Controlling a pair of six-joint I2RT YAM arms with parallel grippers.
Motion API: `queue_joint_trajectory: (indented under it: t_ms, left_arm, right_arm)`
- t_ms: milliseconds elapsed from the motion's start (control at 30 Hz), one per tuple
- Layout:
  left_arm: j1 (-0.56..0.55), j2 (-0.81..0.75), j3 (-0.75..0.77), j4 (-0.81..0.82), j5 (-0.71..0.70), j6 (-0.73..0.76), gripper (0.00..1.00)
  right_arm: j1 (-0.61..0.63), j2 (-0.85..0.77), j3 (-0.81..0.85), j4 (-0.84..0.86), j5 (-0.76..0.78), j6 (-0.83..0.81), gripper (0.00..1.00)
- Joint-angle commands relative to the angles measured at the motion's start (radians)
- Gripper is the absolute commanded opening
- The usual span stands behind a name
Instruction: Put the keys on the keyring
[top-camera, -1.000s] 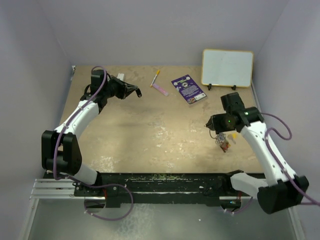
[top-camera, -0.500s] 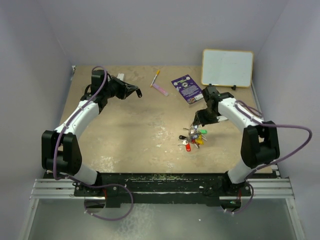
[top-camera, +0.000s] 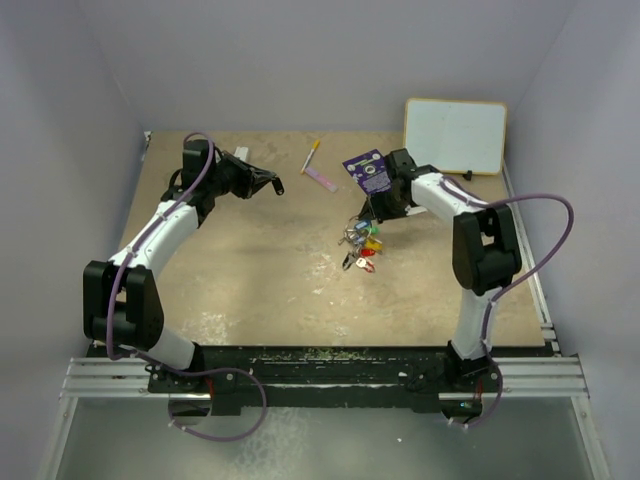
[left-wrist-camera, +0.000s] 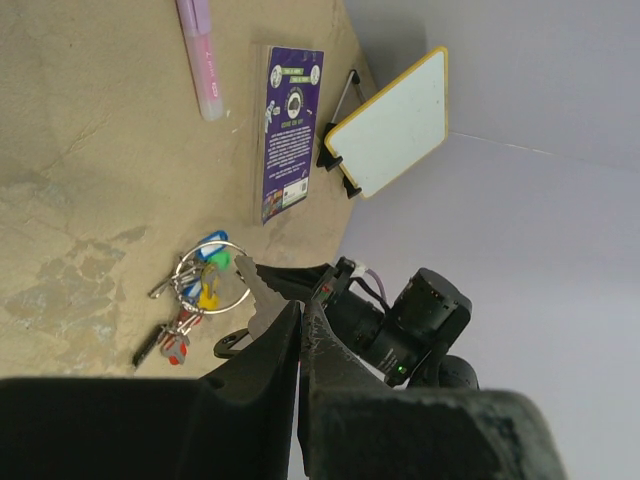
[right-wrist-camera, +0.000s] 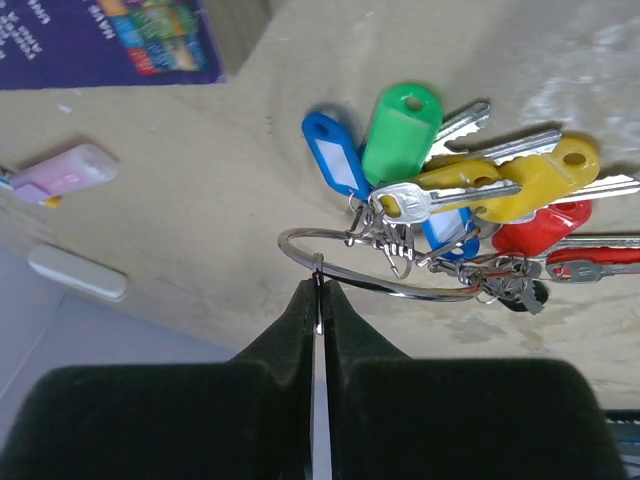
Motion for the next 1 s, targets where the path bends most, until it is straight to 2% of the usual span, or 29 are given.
queue_joint_trajectory:
  t_ms: [0, 100, 267, 500, 667, 800, 967]
  left_arm:
    - [0.009, -0.007, 0.035, 0.023, 0.008, -0.001, 0.04]
    - [0.012, -0.001, 0.043, 0.022, 0.011, 0.0, 0.04]
    - [0.013, 0.006, 0.046, 0.024, 0.01, 0.0, 0.04]
    - [0.013, 0.006, 0.038, 0.027, 0.008, -0.001, 0.04]
    - [0.012, 0.001, 0.032, 0.025, 0.009, 0.0, 0.04]
    - [0.012, 0.003, 0.029, 0.027, 0.007, 0.001, 0.04]
    - [0.011, -0.004, 0.038, 0.017, 0.004, 0.008, 0.04]
  right_arm:
    - [0.018, 0.011, 0.074, 0.05, -0.075, -0.008, 0.0]
    - [0.018, -0.03, 0.05, 0.03, -0.116, -0.003, 0.0]
    - [-0.001, -0.197, -0.056, -0.026, -0.085, 0.013, 0.0]
    - [-0.035, -0.459, -0.194, -0.28, 0.034, 0.005, 0.0]
    - [-0.07, -0.674, -0.157, -0.517, 0.187, 0.025, 0.0]
    - [-0.071, -0.667, -0.146, -0.532, 0.194, 0.011, 0.0]
    - [-0.056, -0.544, -0.2, -0.338, 0.165, -0.021, 0.0]
